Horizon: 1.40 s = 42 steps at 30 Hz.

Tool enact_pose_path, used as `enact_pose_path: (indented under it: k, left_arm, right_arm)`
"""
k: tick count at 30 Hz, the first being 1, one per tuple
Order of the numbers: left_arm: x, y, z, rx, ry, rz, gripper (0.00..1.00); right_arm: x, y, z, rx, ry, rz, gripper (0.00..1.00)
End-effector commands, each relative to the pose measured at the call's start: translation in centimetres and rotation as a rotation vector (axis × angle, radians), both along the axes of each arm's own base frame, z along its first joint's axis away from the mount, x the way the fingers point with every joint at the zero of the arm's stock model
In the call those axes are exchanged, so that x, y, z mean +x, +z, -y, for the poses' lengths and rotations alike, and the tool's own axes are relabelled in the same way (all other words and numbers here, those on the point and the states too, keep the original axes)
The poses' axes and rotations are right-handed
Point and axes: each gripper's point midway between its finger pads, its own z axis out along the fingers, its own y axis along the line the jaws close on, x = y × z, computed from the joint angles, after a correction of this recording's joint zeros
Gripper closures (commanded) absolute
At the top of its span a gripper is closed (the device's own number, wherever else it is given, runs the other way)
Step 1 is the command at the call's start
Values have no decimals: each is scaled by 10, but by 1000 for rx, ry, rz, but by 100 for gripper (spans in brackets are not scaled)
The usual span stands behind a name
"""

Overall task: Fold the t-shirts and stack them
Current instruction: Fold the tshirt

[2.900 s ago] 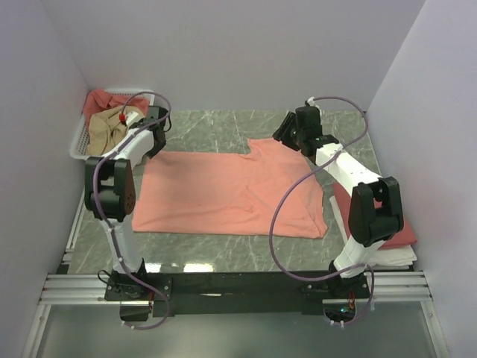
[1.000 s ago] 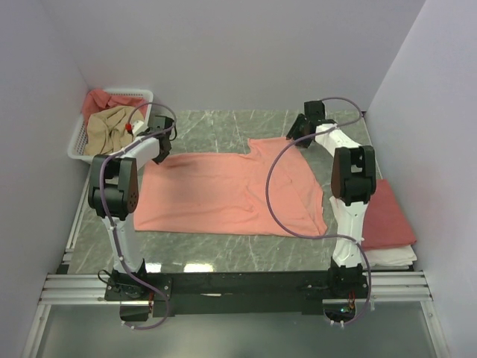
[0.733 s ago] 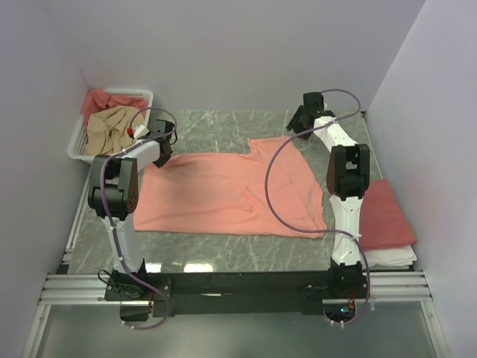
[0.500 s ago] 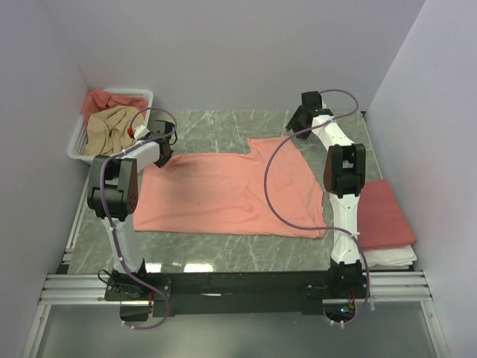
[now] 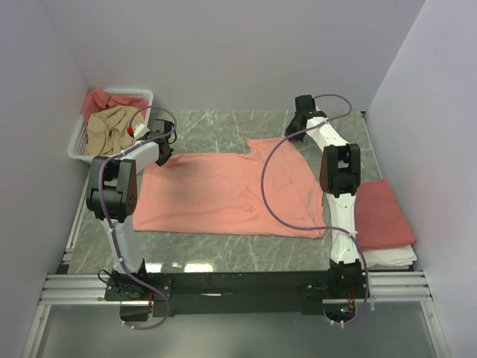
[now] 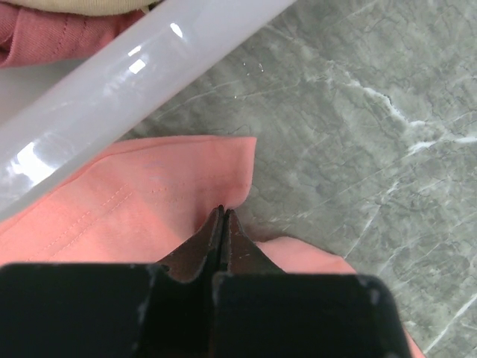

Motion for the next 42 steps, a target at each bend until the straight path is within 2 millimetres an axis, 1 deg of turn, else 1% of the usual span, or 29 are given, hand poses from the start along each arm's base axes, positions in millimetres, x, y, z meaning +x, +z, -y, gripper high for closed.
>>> enact_pose_path:
  k: [1, 3, 4, 7, 8, 9, 10, 11, 12, 14, 18, 19, 23, 24, 25, 26, 27, 28, 29, 30, 31, 32, 34, 36, 37, 39, 40, 41, 42]
  left_arm:
    - [8, 22, 5, -16, -16, 61, 99]
    - [10, 21, 5, -16, -14, 61, 99]
    - [11, 22, 5, -16, -14, 64, 99]
    - [15, 25, 5, -15, -11, 71, 99]
    - [16, 25, 5, -13, -13, 69, 99]
    - [17, 23, 5, -11, -12, 63, 99]
    - [20, 26, 5, -10, -13, 68, 99]
    - [21, 27, 5, -9, -14, 65, 99]
    - [22, 26, 5, -8, -15, 63, 99]
    - [26, 30, 5, -3, -16, 67, 99]
    - [31, 32, 4, 5, -16, 64, 99]
    - [34, 34, 4, 5, -17, 69, 99]
    - [32, 30, 3, 7, -13, 54, 99]
    - [32, 33, 2, 4, -11, 62, 99]
    - [30, 30, 1, 6, -11, 58, 99]
    - [29, 30, 0, 5, -9, 60, 99]
    - [26, 29, -4, 3, -4, 57, 99]
    - [26, 28, -5, -5, -2, 63, 99]
    - [25, 29, -7, -13, -2, 68, 99]
    - [23, 29, -11, -20, 5, 71, 99]
    - [22, 29, -11, -28, 4, 72, 99]
    - [22, 32, -13, -30, 6, 82, 99]
    - [19, 32, -15, -26, 5, 82, 99]
    - [15, 36, -16, -27, 8, 86, 99]
    - [13, 36, -17, -28, 14, 88, 99]
    - [8, 41, -18, -29, 19, 98, 99]
    - [6, 42, -17, -34, 25, 105, 99]
    - [5, 47, -19, -33, 31, 116, 99]
    - [1, 46, -20, -34, 35, 110, 99]
  right_arm:
    - [-3, 17, 1, -6, -19, 28, 89]
    - [-6, 23, 3, -14, -27, 37, 95]
    - [-6, 27, 7, -17, -37, 44, 100]
    - [-6, 42, 11, -14, -42, 90, 100]
    - [-6, 57, 14, -14, -45, 122, 100]
    - [-8, 57, 16, -14, -47, 131, 100]
    - [-8, 74, 19, -12, -49, 166, 100]
    - [-12, 75, 21, -12, -50, 169, 100]
    - [-11, 80, 24, -14, -48, 188, 100]
    - [-15, 99, 31, -13, -48, 223, 100]
    - [-22, 125, 41, -17, -33, 279, 100]
    - [-25, 133, 40, -15, -26, 292, 100]
    - [-36, 141, 40, -5, -12, 314, 100]
    - [-39, 143, 39, -1, -13, 321, 100]
    - [-43, 151, 36, 17, 2, 336, 100]
    - [-49, 144, 34, 25, 4, 327, 100]
    - [-53, 143, 34, 27, 6, 327, 100]
    - [-56, 149, 34, 31, 5, 340, 100]
    - [-62, 141, 35, 33, 2, 327, 100]
    - [-66, 139, 34, 35, 3, 322, 100]
    - [-71, 144, 34, 38, 1, 332, 100]
    - [-78, 136, 35, 42, -6, 317, 100]
    - [-91, 133, 35, 49, -13, 313, 100]
    - [-97, 137, 36, 56, -24, 330, 100]
    - [-103, 145, 36, 58, -29, 345, 100]
    - [-115, 139, 38, 63, -43, 331, 100]
    - [-121, 150, 37, 70, -43, 355, 100]
    - [-129, 142, 37, 77, -49, 342, 100]
    - [-134, 142, 38, 80, -56, 345, 100]
